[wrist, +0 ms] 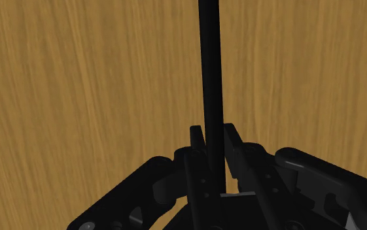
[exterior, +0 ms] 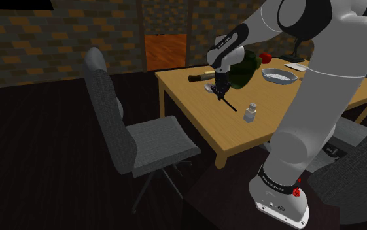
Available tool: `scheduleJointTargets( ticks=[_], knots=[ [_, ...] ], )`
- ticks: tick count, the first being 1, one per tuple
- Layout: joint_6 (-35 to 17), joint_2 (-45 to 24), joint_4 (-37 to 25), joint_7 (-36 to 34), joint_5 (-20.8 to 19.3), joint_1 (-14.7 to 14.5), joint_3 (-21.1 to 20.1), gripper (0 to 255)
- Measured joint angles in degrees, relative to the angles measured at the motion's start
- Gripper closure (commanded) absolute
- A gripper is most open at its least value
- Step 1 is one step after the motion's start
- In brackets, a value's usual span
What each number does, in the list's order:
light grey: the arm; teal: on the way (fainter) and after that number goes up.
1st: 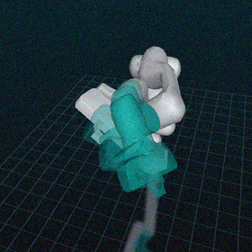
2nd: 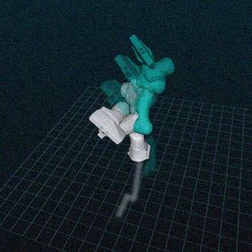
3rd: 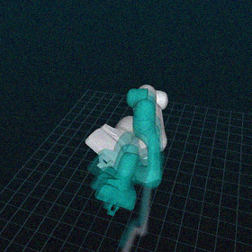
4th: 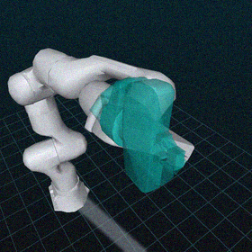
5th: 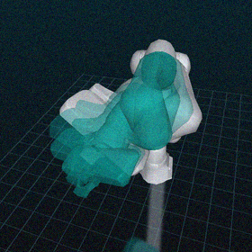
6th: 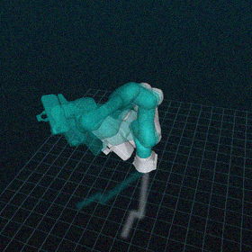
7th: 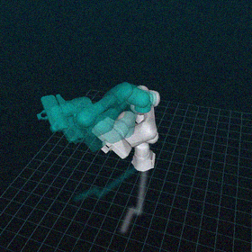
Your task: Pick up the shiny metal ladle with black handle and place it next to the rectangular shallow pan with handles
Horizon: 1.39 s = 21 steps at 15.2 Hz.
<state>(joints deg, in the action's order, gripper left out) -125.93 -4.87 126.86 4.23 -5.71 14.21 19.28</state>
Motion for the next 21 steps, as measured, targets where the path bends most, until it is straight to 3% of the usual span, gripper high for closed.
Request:
scheduleJointTargets(
  ticks=[7,21],
  knots=[
    [0.38,0.08,-0.22,0.00,-0.04,0.03,0.03,255],
    [10.68,5.34,-5.38,-0.34,-1.37,-0.33,-0.11,255]
  ],
)
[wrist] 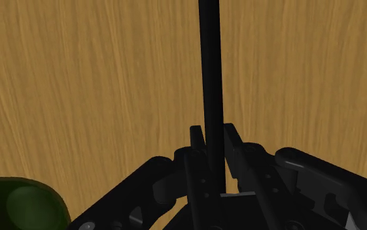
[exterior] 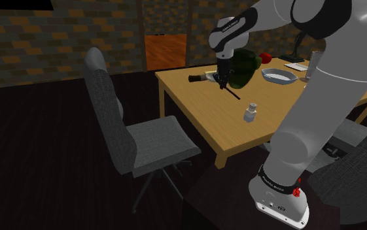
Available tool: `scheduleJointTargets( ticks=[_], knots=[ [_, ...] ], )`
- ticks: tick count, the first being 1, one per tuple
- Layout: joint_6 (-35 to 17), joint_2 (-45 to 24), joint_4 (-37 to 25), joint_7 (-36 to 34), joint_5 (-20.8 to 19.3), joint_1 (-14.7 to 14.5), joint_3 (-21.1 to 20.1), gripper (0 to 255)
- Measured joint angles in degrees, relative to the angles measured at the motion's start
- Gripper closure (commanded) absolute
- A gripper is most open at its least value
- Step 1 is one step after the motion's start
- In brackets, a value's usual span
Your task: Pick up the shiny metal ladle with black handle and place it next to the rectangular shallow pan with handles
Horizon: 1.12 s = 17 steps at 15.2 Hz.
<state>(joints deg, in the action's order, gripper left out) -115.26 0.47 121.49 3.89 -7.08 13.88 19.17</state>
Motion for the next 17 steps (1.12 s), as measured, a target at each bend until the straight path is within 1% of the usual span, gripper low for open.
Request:
scheduleJointTargets(
  ticks=[7,8,12,17],
  knots=[
    [4.95,2.03,-3.01,0.13,-0.42,-0.09,-0.13,255],
    [5.05,2.34,-2.86,0.64,-0.60,0.20,0.16,255],
    [4.60,3.21,-2.11,4.80,-1.55,2.44,2.58,255],
    [3.87,3.13,-2.29,11.78,-2.39,5.84,6.41,255]
  ],
)
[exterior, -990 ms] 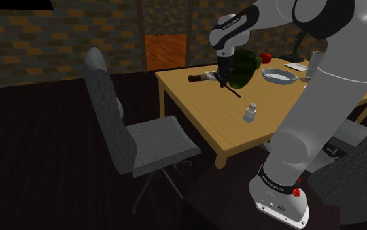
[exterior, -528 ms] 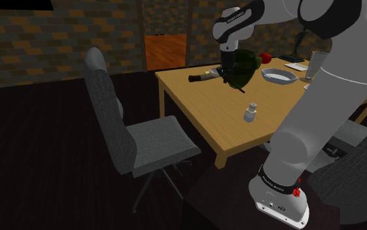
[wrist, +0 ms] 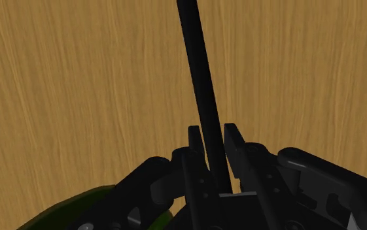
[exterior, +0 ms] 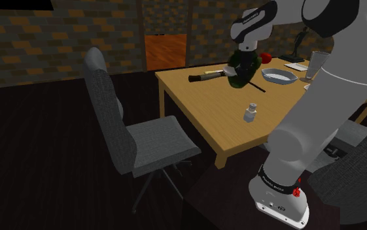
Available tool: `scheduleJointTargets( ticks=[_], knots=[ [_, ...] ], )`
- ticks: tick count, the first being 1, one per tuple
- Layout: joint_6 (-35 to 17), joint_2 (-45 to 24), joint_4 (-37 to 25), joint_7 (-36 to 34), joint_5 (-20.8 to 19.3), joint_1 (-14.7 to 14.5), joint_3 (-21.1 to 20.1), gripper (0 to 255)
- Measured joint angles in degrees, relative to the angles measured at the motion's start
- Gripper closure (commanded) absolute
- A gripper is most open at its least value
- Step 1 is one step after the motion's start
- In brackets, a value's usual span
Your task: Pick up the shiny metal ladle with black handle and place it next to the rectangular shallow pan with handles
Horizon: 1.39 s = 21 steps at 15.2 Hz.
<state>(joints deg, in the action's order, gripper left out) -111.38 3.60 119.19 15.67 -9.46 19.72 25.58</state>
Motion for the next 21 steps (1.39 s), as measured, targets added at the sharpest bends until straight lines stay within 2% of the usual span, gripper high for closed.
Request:
scheduleJointTargets(
  ticks=[10,16,21],
  knots=[
    [-1.70,-4.39,-4.27,14.65,1.17,6.87,7.47,255],
    [-1.87,-11.00,-10.78,24.83,5.20,11.90,11.13,255],
    [-0.79,-17.88,-18.25,33.55,9.94,17.56,12.97,255]
  ],
)
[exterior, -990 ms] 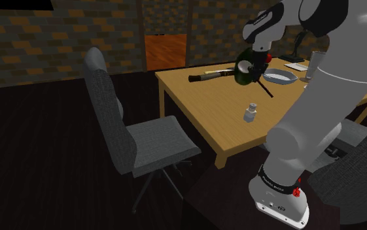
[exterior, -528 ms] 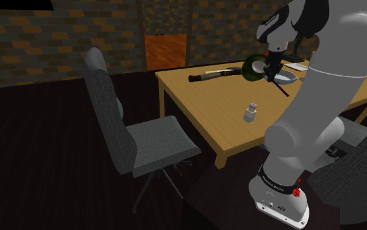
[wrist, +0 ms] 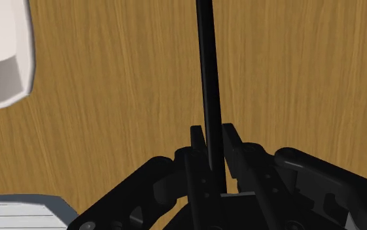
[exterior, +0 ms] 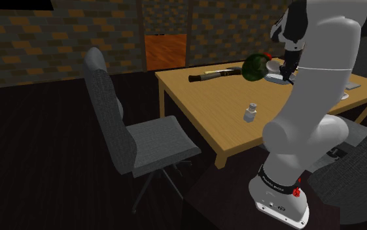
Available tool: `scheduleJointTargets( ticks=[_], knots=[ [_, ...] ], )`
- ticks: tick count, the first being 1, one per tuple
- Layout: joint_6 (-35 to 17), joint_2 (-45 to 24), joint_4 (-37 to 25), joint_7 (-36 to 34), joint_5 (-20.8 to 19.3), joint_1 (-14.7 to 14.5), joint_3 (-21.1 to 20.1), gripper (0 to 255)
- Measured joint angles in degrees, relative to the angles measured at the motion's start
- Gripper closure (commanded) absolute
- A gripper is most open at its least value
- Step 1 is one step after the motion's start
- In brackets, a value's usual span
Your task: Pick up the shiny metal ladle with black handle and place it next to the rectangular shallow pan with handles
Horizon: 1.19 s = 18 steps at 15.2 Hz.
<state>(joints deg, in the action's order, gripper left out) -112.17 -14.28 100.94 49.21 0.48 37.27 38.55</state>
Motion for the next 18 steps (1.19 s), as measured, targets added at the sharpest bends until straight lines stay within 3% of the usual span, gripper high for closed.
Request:
scheduleJointTargets(
  ticks=[8,18],
  knots=[
    [3.01,-12.48,-14.45,11.47,7.91,11.44,-0.09,255],
    [-2.97,-15.24,-10.85,12.37,9.63,12.32,-1.04,255]
  ],
)
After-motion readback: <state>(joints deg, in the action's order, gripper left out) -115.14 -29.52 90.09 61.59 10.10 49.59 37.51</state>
